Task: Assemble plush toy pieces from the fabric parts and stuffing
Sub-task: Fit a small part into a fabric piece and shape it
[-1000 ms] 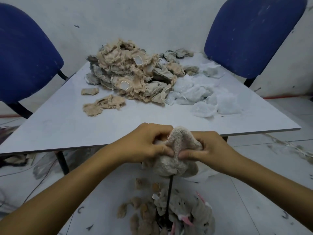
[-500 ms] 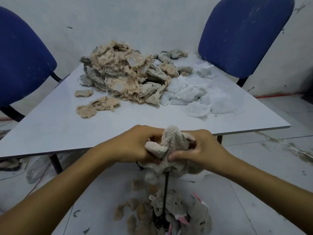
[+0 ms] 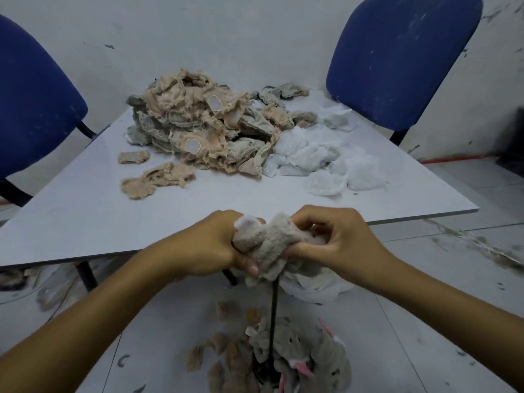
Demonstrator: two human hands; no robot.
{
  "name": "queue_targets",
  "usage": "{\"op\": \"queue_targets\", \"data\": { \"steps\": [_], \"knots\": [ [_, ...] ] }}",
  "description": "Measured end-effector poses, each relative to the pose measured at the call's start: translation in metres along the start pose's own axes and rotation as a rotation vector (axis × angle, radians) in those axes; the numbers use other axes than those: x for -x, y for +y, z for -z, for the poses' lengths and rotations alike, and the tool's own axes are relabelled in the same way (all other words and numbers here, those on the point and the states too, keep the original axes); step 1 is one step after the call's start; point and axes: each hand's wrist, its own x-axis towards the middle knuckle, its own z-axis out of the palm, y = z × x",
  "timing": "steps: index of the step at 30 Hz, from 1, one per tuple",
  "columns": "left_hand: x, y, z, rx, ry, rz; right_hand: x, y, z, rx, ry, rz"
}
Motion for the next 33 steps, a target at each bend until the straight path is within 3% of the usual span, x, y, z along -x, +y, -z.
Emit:
{"op": "queue_targets", "data": {
  "steps": [7, 12, 14, 16, 17, 19, 21, 24, 28, 31, 33],
  "knots": [
    [-0.010, 0.001, -0.015, -0.524, -0.006, 0.091, 0.004, 0.008, -0.006, -0.026, 0.018, -0.064],
    [-0.016, 0.006, -0.039, -0.973, 0.068, 0.158, 0.008, 0.012, -0.014, 0.183, -0.018, 0.030],
    [-0.017, 0.008, -0.041, -1.007, 0.067, 0.144, 0.008, 0.012, -0.015, 0.203, -0.023, 0.038],
    [-0.016, 0.009, -0.032, -0.942, 0.002, 0.114, 0.007, 0.011, -0.013, 0.252, -0.027, 0.053],
    [-0.015, 0.009, -0.026, -0.798, -0.053, 0.082, 0.007, 0.011, -0.010, 0.272, -0.020, 0.065],
    [-0.008, 0.012, -0.010, -0.296, -0.108, 0.009, 0.005, 0.009, -0.008, 0.300, -0.019, 0.099],
    [-0.004, 0.014, 0.001, 0.033, -0.014, -0.088, 0.004, 0.005, -0.009, 0.336, -0.014, 0.155],
    [-0.006, 0.012, 0.000, -0.051, 0.121, -0.167, 0.003, 0.005, -0.012, 0.402, 0.024, 0.190],
    [-0.013, 0.011, -0.004, -0.255, 0.041, -0.166, 0.000, 0.011, -0.013, 0.421, -0.069, 0.165],
    [-0.011, 0.015, 0.010, -0.057, 0.076, -0.185, -0.009, 0.003, 0.000, 0.193, -0.095, 0.026],
    [-0.012, 0.020, 0.020, 0.163, 0.246, -0.202, -0.020, -0.009, 0.016, -0.018, 0.058, -0.003]
  ]
}}
